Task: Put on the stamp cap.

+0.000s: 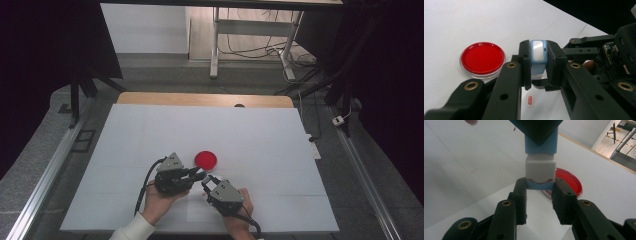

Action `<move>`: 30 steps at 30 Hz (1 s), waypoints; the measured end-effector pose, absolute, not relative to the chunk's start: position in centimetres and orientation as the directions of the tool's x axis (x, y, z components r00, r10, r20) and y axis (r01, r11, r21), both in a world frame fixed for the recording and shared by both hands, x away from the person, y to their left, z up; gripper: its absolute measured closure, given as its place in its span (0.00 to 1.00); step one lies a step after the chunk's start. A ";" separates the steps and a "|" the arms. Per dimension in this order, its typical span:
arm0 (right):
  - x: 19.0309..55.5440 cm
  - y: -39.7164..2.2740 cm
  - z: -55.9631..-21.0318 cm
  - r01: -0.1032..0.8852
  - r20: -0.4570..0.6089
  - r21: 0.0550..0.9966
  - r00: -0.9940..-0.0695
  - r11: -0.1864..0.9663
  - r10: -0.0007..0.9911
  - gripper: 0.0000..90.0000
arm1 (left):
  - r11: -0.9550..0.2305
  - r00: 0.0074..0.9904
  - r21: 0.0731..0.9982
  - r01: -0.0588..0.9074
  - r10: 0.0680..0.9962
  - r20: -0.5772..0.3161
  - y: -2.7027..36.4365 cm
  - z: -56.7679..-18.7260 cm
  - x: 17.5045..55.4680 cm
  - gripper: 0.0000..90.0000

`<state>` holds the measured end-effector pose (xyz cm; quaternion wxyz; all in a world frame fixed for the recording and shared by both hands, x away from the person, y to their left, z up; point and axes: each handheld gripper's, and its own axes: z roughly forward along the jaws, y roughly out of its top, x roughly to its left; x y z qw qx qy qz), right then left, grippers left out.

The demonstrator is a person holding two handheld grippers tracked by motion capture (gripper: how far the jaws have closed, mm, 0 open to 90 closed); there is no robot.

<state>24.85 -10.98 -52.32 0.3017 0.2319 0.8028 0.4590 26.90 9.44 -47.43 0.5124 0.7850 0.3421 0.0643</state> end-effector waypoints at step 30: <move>24.6 -11.1 -52.3 0.087 -0.282 0.873 -0.714 0.481 0.641 0.73 | -0.238 0.761 0.834 0.497 0.582 -0.287 9.6 -48.0 27.1 0.85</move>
